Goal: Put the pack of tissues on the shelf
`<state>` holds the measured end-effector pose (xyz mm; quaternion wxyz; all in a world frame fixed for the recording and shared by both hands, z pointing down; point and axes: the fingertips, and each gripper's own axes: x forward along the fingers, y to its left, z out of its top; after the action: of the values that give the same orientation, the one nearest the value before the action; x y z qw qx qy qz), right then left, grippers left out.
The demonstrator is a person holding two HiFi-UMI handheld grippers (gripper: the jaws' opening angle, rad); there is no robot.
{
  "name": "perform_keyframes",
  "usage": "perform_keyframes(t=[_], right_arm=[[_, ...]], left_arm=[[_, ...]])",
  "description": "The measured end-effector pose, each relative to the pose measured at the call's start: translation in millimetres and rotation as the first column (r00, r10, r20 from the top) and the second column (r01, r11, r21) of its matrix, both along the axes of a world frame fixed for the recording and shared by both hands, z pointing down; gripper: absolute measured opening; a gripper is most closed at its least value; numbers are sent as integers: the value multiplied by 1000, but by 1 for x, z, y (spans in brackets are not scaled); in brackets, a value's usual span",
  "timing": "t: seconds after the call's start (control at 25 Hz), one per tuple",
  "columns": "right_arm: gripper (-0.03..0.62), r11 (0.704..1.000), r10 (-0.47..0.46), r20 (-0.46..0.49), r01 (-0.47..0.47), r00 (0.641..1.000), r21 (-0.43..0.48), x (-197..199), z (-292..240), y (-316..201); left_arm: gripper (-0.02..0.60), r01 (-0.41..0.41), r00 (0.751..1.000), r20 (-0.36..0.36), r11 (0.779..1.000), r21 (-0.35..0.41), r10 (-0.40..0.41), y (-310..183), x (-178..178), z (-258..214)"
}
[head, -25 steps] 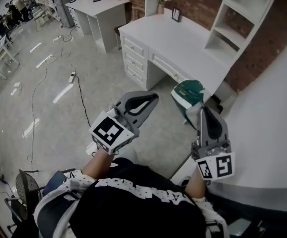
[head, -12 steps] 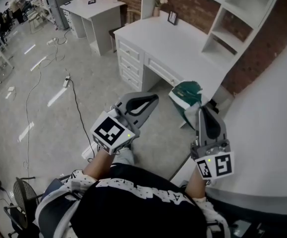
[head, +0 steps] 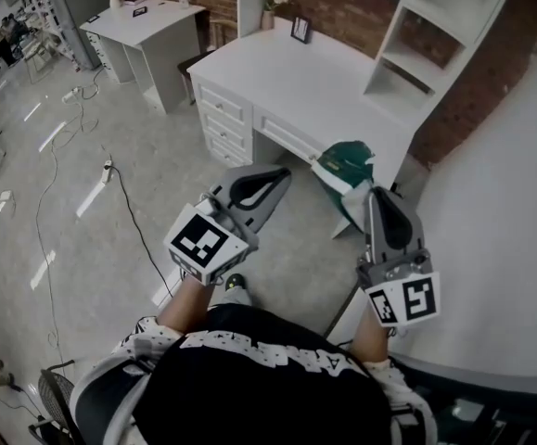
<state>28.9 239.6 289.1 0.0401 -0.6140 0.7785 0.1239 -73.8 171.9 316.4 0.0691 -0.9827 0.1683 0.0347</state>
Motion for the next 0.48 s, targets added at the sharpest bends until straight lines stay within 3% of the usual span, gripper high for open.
perform_keyframes(t=[0.48], right_arm=[[38,999,43,-26,-44,999,-22,-14,-2,-65]], left_arm=[[35,-58,998,20,997,-49,59,-68,-6,16]])
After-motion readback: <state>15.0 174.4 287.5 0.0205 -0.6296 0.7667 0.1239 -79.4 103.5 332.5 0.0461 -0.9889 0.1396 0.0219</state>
